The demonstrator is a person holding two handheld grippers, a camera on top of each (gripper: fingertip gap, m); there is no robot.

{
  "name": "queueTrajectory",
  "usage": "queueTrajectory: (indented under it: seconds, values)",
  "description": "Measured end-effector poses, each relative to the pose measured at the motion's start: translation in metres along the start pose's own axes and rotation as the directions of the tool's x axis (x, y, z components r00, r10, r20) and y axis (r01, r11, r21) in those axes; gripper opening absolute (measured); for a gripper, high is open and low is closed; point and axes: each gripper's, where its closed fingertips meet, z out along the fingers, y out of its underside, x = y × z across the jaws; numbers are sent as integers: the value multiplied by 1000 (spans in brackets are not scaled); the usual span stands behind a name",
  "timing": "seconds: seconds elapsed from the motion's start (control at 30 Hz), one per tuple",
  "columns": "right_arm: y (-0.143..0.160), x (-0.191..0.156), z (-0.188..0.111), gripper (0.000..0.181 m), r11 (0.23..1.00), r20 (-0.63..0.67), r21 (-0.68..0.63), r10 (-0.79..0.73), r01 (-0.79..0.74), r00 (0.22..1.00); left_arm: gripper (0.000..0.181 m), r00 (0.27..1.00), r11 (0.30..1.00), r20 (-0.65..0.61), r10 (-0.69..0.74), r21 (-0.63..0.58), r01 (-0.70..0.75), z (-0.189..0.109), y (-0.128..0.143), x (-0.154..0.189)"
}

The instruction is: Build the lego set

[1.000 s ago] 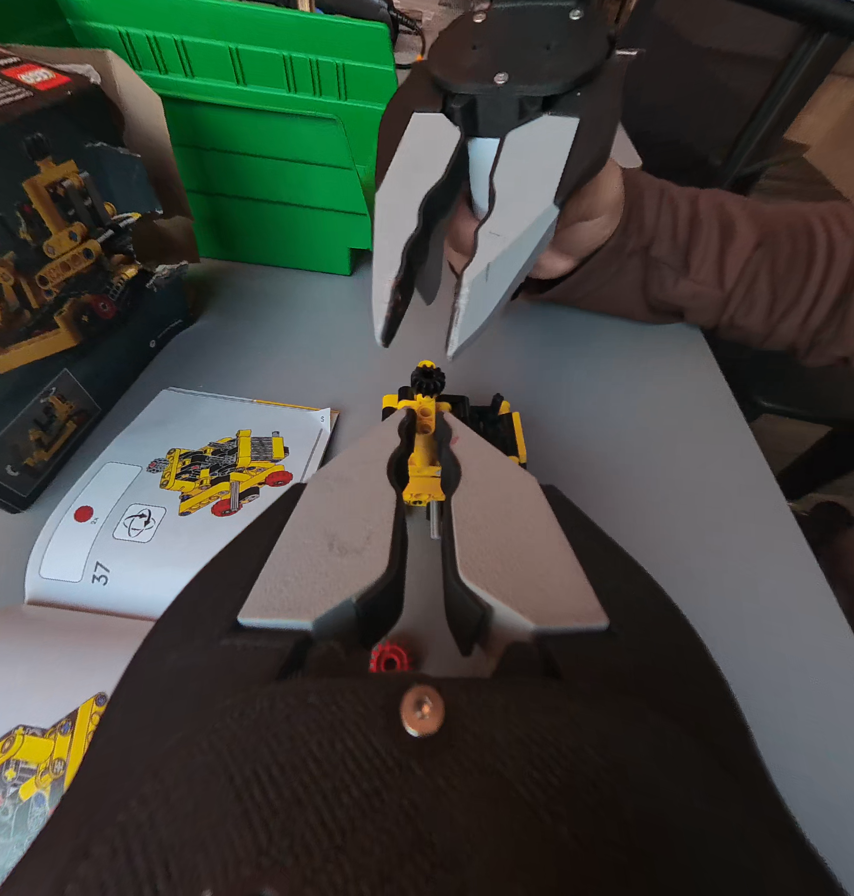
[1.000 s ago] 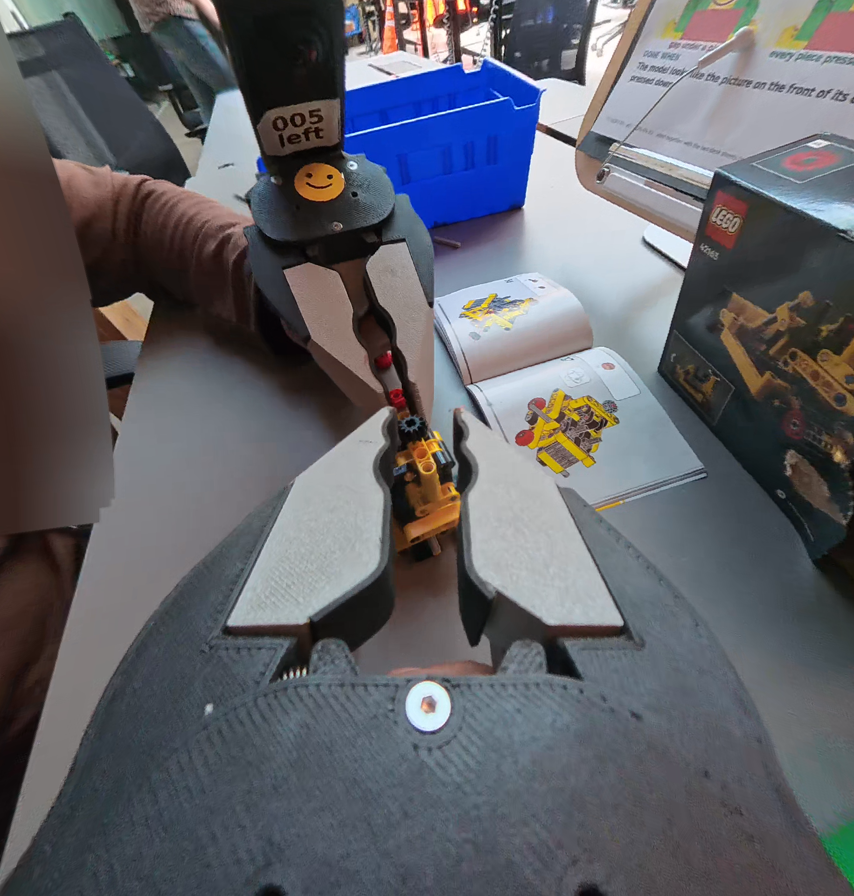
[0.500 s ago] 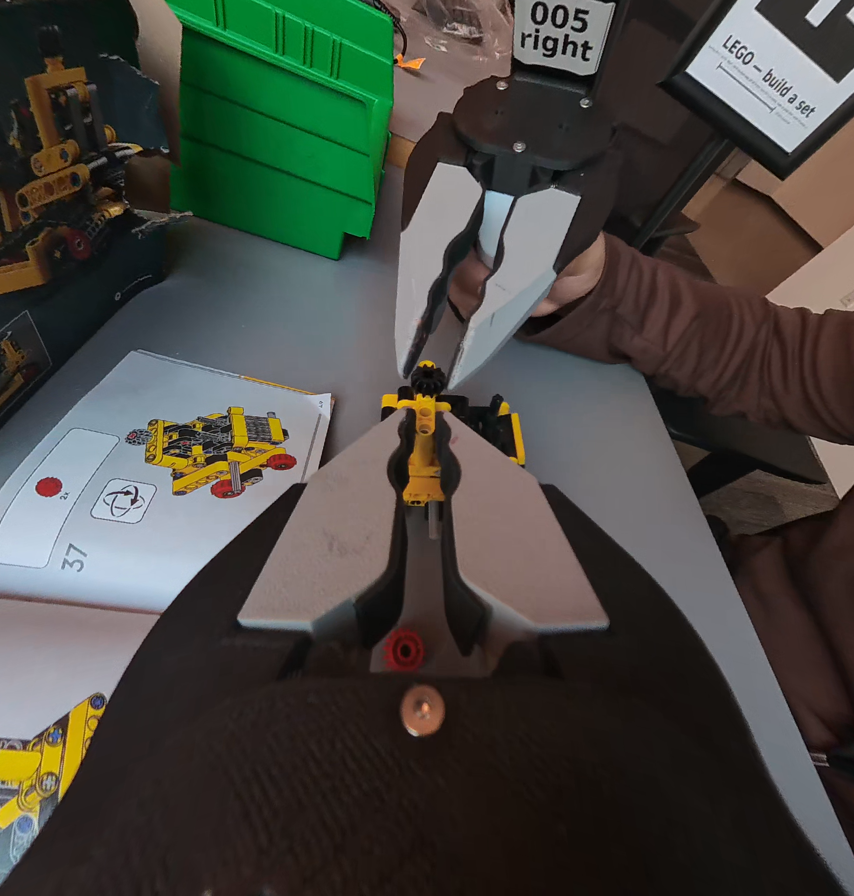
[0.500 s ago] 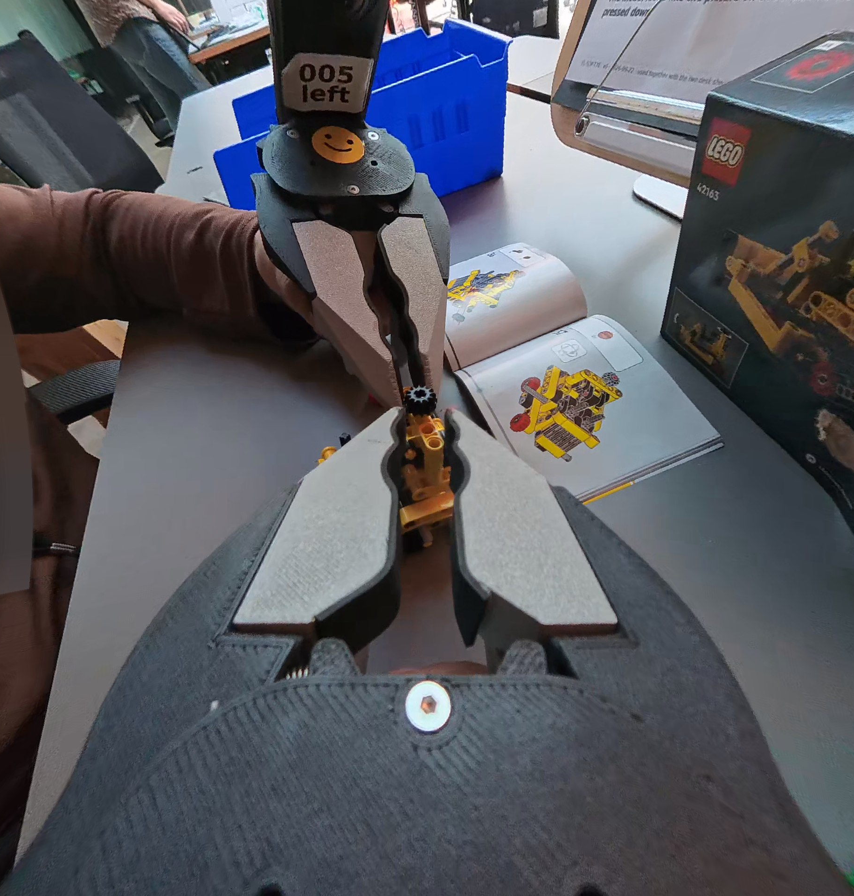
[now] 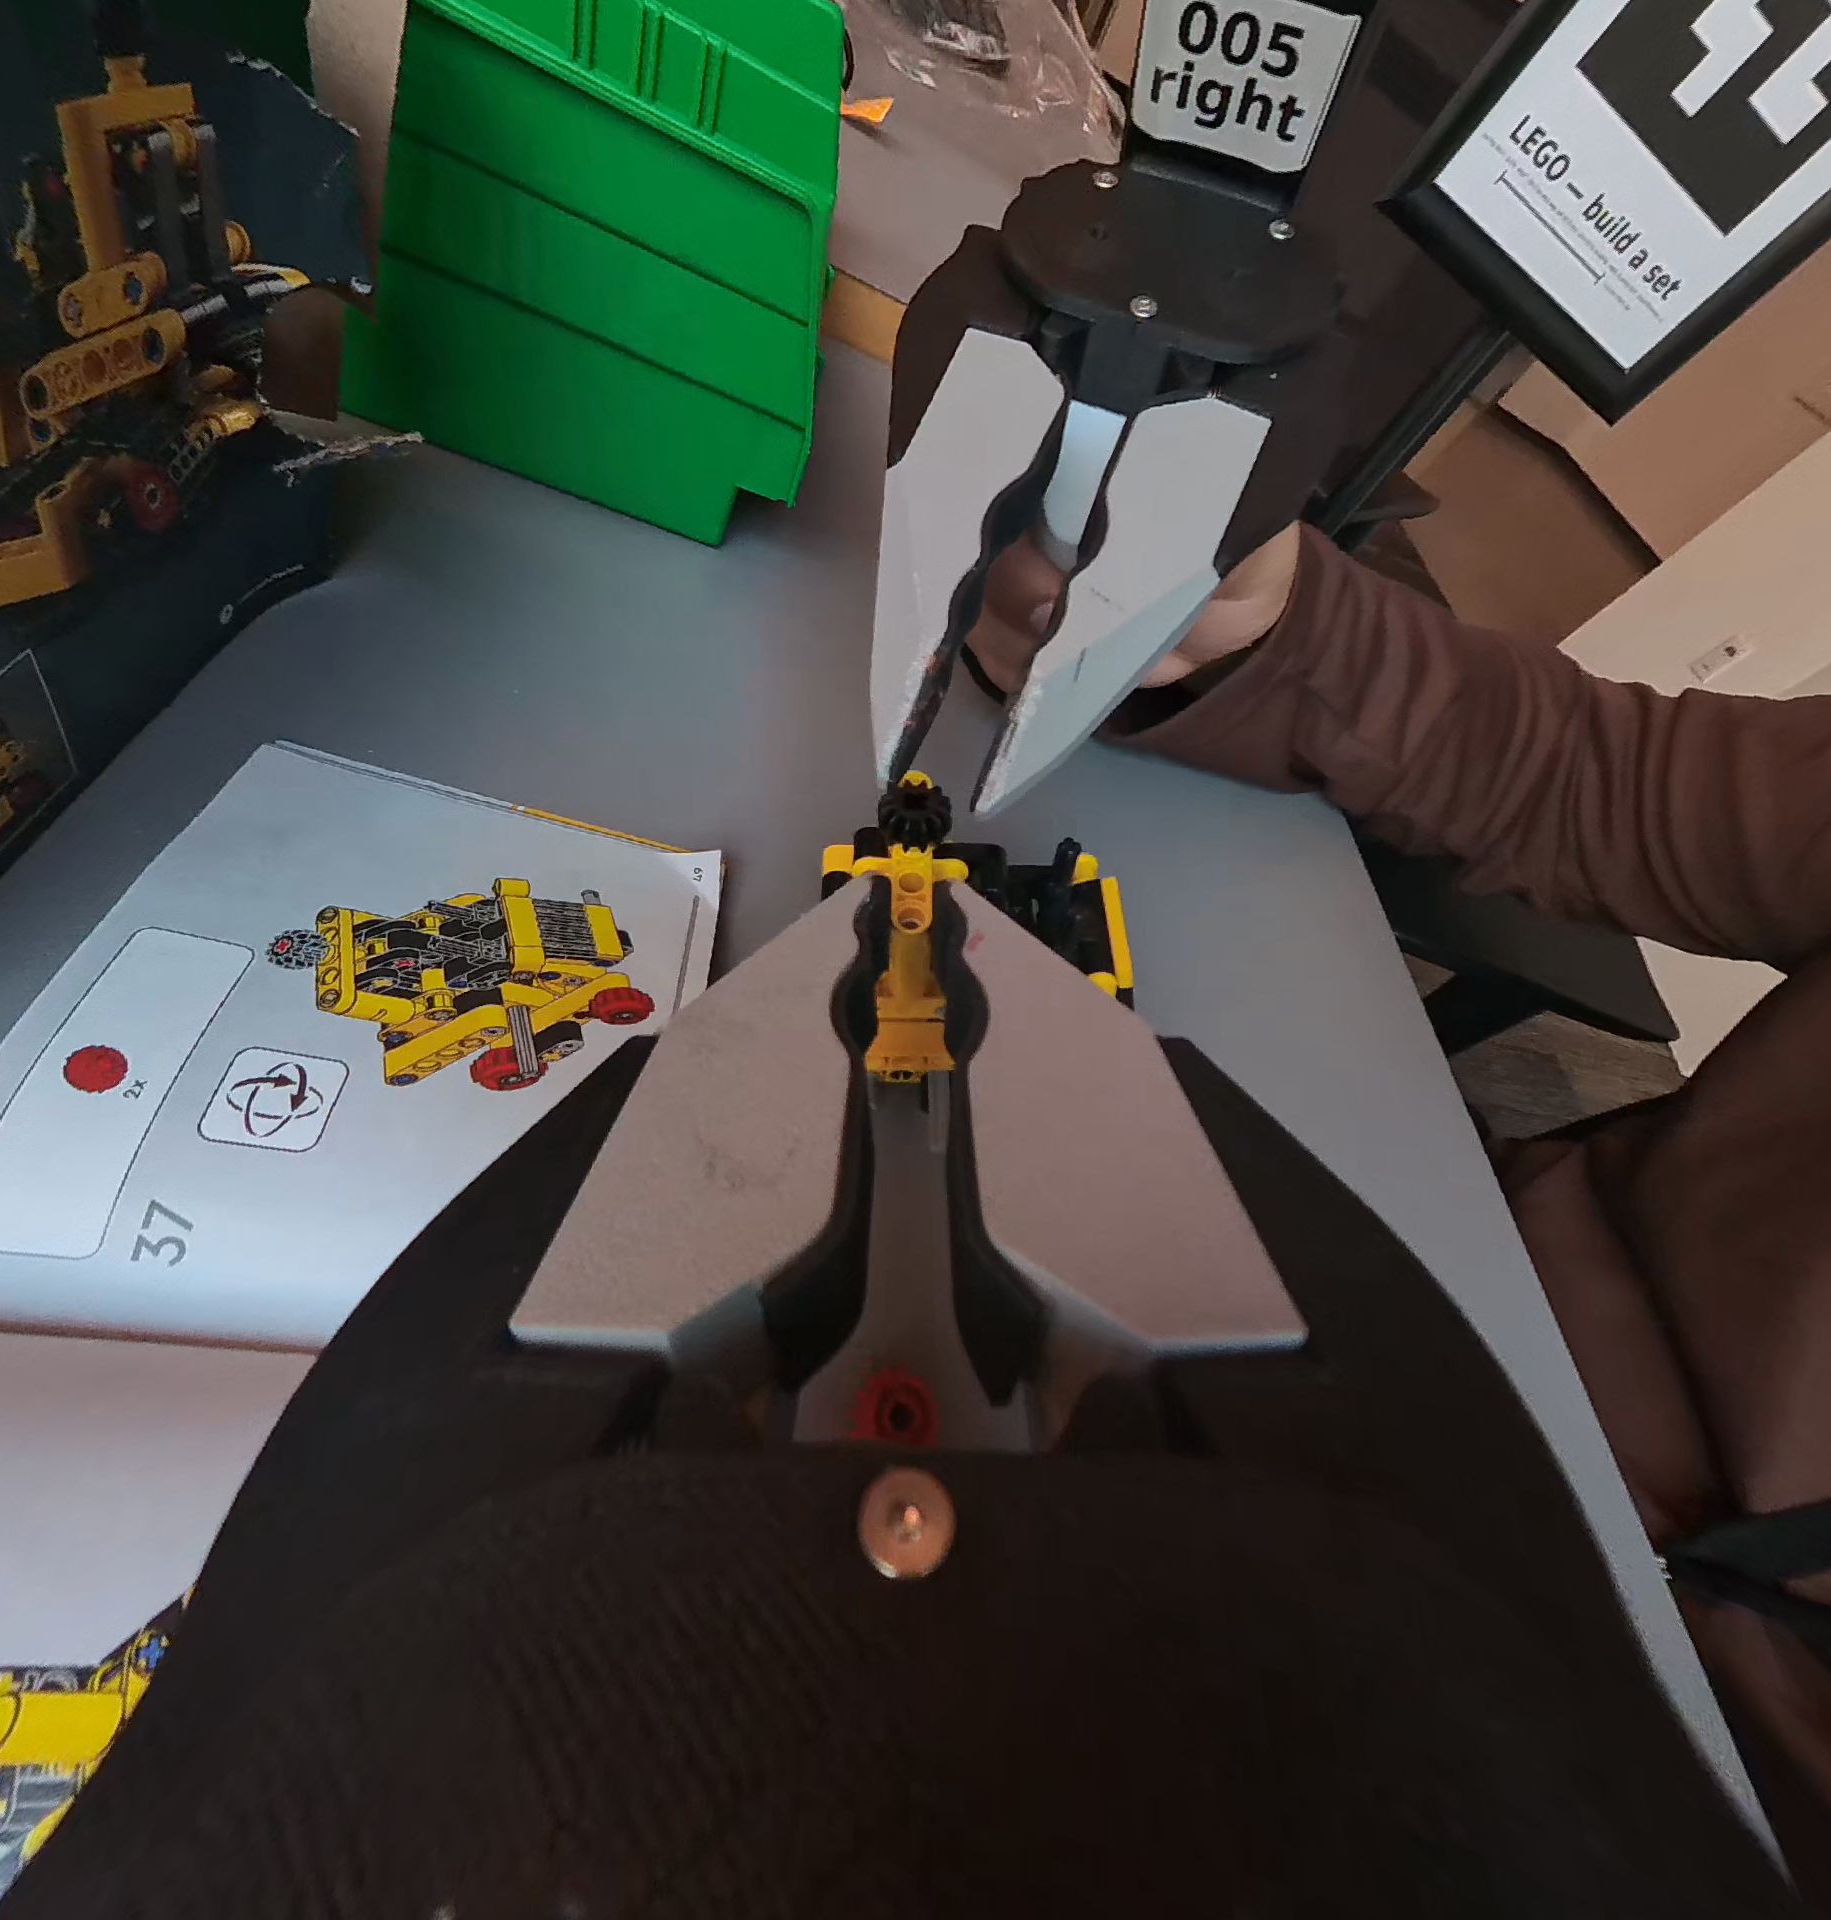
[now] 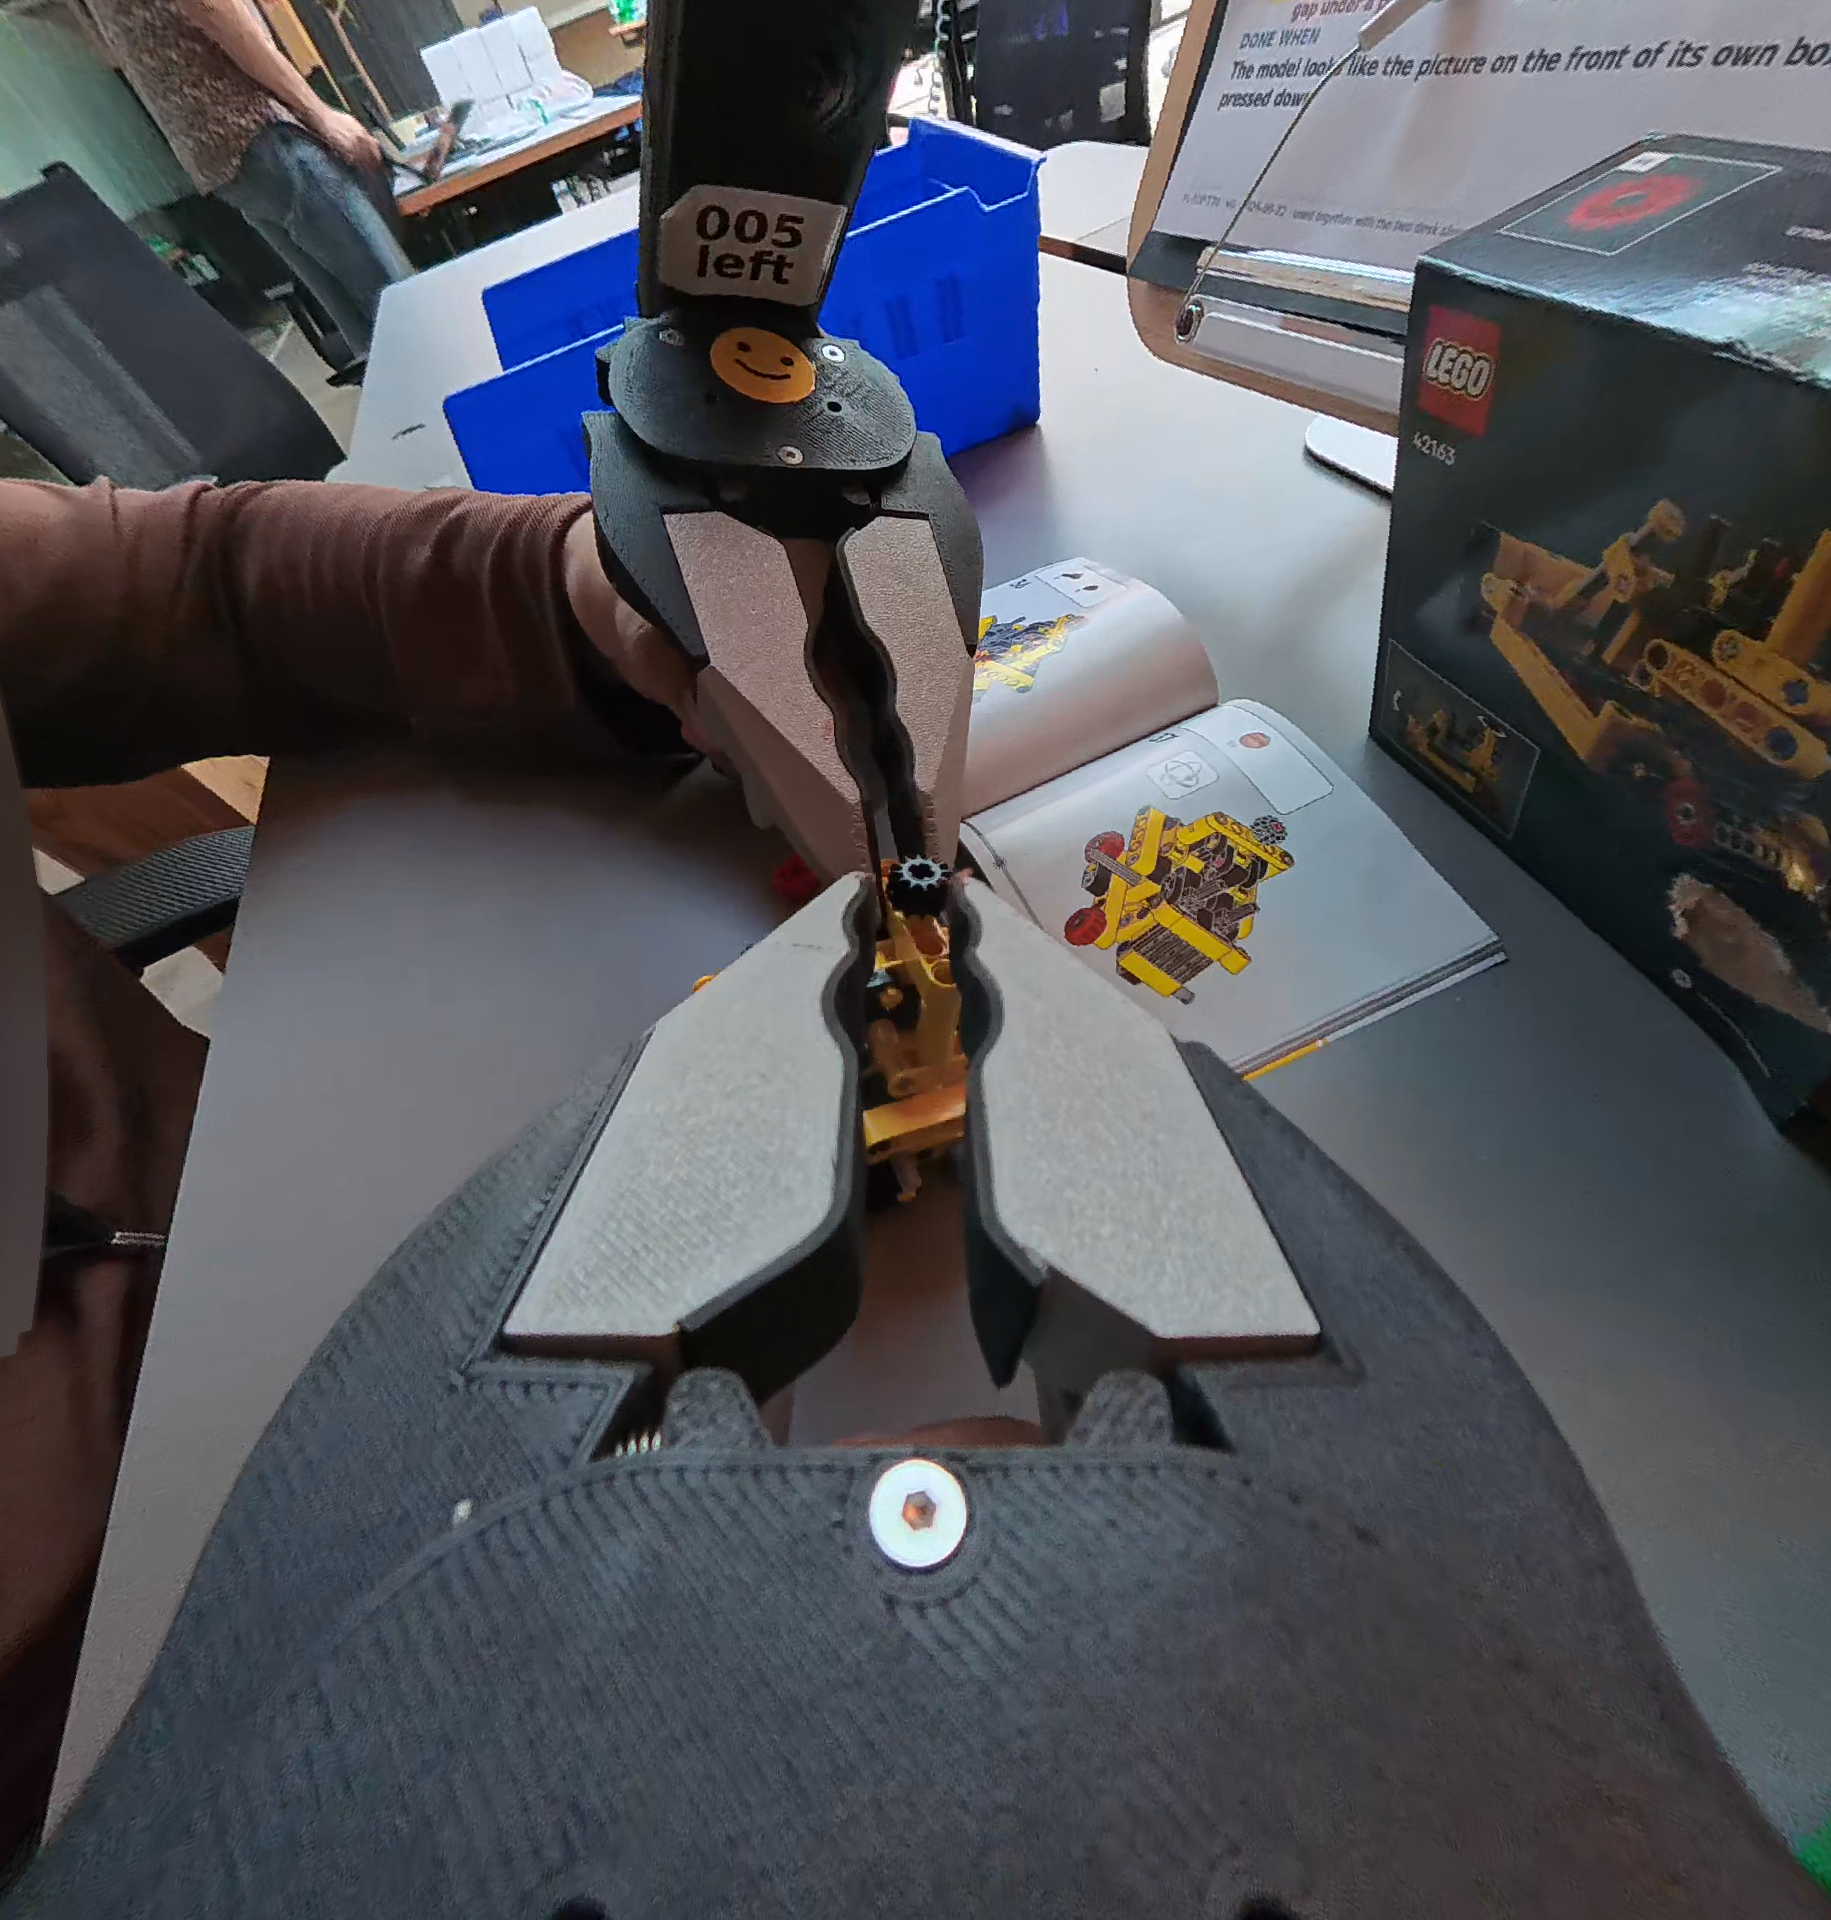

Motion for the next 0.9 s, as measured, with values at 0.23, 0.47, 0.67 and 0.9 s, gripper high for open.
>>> queueTrajectory:
  seconds: [0.23, 0.47, 0.67, 0.9]
  values:
    - [1, -13, -4, 16, 997, 39, -18, -68, 69, 997, 5, 987, 988, 34, 156, -9, -156, 0, 6, 15]
    - [2, -30, -18, 19, 994, 123, 21, -112, 110, 986, 5, 938, 947, 135, 320, -30, -319, 3, 8, 21]
    - [2, -38, -13, 12, 988, 129, 21, -157, 155, 979, 5, 926, 938, 153, 346, -33, -345, 3, 10, 22]
    - [8, -30, -16, 11, 977, 71, -30, -208, 211, 976, 5, 930, 940, 138, 340, -34, -338, 3, 10, 23]
